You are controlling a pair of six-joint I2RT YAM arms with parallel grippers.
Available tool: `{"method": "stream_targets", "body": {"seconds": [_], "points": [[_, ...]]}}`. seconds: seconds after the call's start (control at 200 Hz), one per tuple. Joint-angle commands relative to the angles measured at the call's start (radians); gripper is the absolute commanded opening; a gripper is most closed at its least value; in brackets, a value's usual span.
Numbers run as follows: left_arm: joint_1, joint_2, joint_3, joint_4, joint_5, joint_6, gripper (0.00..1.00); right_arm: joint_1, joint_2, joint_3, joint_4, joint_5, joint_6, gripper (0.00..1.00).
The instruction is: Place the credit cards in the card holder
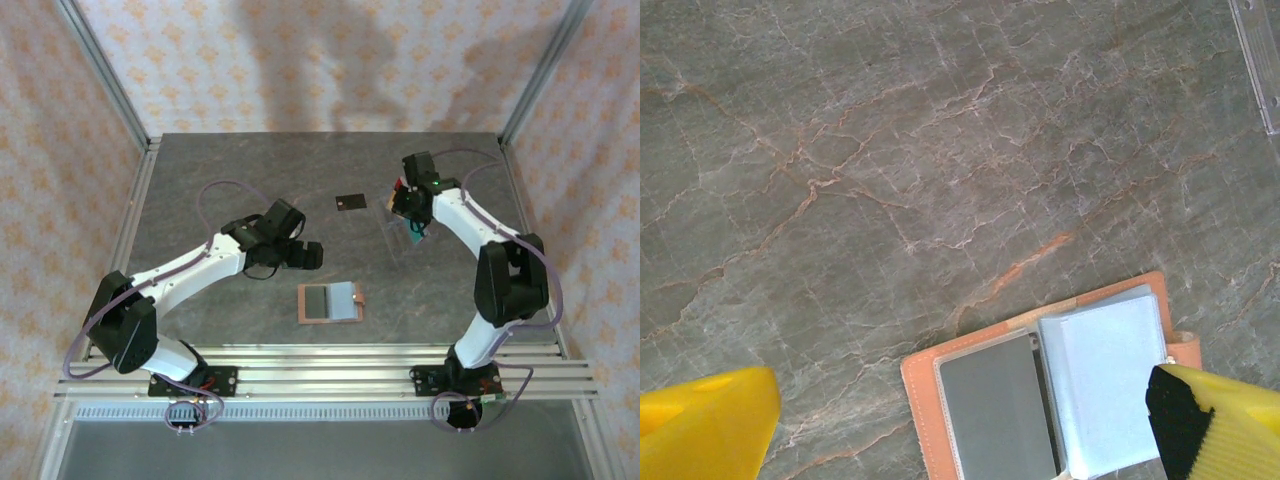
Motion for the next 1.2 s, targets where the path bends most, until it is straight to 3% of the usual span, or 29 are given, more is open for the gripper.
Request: {"method": "stream_targets", "body": {"seconds": [0.0, 0.581, 1.197], "points": [[0.008, -0.026, -0.009, 0.019, -0.014, 0.006, 0.96, 0.014, 0.016, 0.035, -0.036, 0.127, -0.022, 0.29], [0.008, -0.051, -0.018, 0.001, -0.032, 0.02, 0.96, 0.014, 0.047, 0.004, 0.049, 0.111, -0.074, 0.29], [0.008, -0.069, -0.018, -0.007, -0.04, 0.016, 0.96, 0.014, 0.037, -0.032, 0.102, 0.068, -0.142, 0.09]]}}
